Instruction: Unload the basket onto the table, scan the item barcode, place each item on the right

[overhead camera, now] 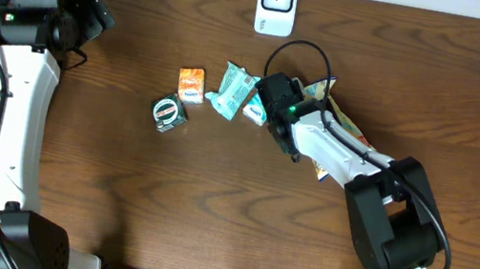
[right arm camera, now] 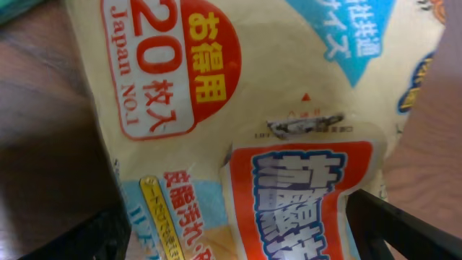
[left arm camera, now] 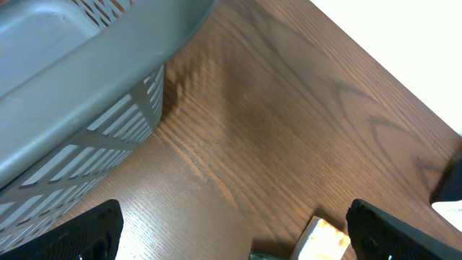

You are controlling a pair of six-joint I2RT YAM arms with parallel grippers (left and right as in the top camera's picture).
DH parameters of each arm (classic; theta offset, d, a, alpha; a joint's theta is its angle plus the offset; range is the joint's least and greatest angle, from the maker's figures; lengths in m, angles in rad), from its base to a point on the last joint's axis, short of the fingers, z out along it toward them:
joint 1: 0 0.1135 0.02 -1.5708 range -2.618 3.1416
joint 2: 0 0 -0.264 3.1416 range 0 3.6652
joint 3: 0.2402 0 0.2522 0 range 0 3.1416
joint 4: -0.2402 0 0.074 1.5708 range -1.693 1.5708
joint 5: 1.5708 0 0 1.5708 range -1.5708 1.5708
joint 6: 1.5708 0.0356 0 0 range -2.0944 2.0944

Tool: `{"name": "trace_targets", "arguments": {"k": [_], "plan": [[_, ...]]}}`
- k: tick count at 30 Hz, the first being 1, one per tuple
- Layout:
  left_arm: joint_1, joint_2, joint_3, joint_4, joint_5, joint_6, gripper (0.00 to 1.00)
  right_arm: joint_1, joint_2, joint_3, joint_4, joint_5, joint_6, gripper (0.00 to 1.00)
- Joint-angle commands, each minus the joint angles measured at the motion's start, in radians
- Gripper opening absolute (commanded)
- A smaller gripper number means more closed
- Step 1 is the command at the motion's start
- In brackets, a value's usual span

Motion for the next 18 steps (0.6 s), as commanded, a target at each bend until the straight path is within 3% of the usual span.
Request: {"name": "trace_targets", "arguments": {"k": [1, 3, 4, 6, 7, 10, 18], "plan": [[0.0, 0.001, 0.016, -0.002, -0.013, -0.016, 0.98, -0.002, 0.088, -0.008, -0.006, 0.048, 0.014, 0.91], [0.0, 0.001, 0.016, -0.002, -0.013, -0.016, 0.98, 0.0, 0.108, -0.008, -0.009, 0.048, 0.014, 0.84], [0.0, 0.001, 0.016, -0.002, -0.013, -0.016, 0.98, 0.0, 0.111, -0.008, -0.01, 0.041, 0.014, 0.74], [0.0, 0.001, 0.016, -0.002, -0.013, -0.016, 0.98, -0.002, 0.112, -0.008, -0.013, 0.012, 0.015, 0.41], [0.0, 0.001, 0.016, -0.002, -0.013, -0.016, 0.98, -0.005, 0.109, -0.007, -0.013, -0.007, 0.021, 0.3], [0.0, 0.001, 0.016, -0.001, -0.013, -0.016, 0.98, -0.019, 0.108, -0.001, -0.015, -0.103, 0.034, 0.04], [0.0, 0.001, 0.016, -0.001, -0.013, -0.016, 0.98, -0.092, 0.025, 0.126, -0.108, -0.401, 0.036, 0.01]]}}
